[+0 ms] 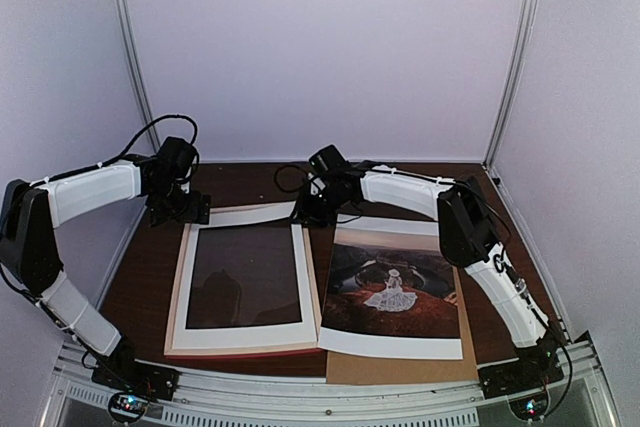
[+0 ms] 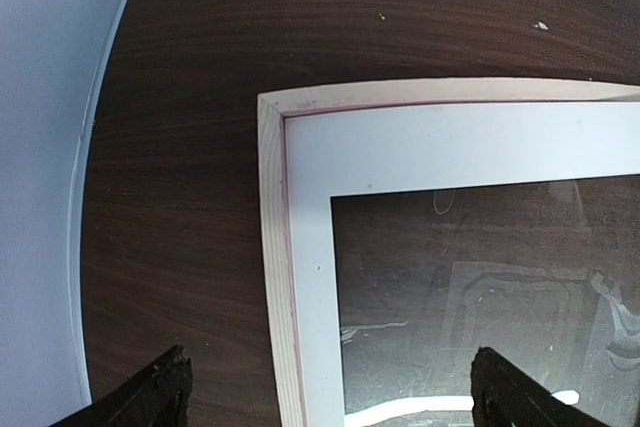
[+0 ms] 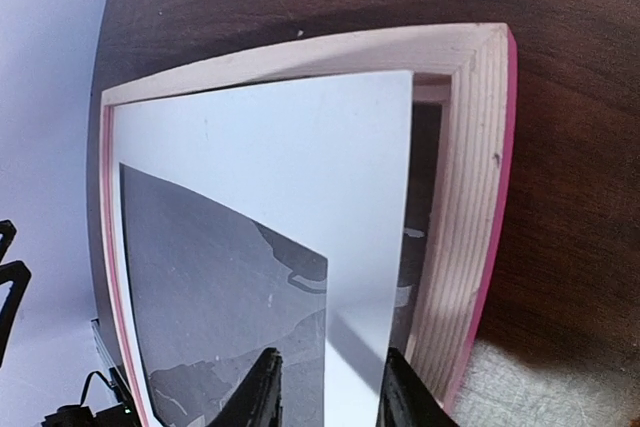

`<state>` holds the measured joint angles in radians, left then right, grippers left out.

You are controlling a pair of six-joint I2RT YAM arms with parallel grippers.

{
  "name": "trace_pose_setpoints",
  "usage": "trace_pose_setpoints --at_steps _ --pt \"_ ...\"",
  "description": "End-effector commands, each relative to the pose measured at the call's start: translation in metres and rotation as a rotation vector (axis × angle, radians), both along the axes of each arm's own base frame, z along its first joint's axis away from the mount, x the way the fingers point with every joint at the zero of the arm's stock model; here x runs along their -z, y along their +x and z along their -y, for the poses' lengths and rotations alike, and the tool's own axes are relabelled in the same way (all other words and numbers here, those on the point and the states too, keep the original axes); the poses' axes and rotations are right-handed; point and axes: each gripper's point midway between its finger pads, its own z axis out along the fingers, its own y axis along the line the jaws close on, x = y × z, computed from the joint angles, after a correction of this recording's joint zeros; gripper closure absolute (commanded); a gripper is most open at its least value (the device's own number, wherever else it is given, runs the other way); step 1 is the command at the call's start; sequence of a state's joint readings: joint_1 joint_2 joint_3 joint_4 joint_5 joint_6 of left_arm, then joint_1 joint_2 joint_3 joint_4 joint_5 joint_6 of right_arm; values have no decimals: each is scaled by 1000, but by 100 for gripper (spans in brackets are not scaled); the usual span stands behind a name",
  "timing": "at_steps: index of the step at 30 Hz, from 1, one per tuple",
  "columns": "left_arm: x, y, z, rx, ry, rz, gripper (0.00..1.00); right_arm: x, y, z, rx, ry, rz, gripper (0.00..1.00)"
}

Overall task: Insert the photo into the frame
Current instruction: Place the mat board on the glass panel.

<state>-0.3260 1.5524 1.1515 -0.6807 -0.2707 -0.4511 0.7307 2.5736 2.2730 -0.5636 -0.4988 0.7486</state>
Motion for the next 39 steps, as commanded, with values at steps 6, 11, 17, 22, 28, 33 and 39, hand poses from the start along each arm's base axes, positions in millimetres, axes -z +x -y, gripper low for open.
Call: trace_pose_setpoints --at_steps 6,11,17,22,28,33,39 --pt "-6 6 1 1 -26 40 2 -35 0 9 -16 -61 102 51" --pt "-3 7 1 1 -24 35 2 -36 -2 15 -24 -113 133 47" --pt "-3 8 2 4 -24 36 2 -49 -2 14 -45 -129 192 45" --pt "-5 9 4 8 -34 39 2 -58 -8 3 -96 -98 228 47" --pt "-12 10 27 83 -150 68 2 -69 -6 36 -71 -225 319 45" --pt "-20 8 83 219 -276 107 2 -81 -6 93 -4 -315 358 43" --pt "-19 -6 167 409 -315 93 2 -73 -15 191 109 -423 294 43"
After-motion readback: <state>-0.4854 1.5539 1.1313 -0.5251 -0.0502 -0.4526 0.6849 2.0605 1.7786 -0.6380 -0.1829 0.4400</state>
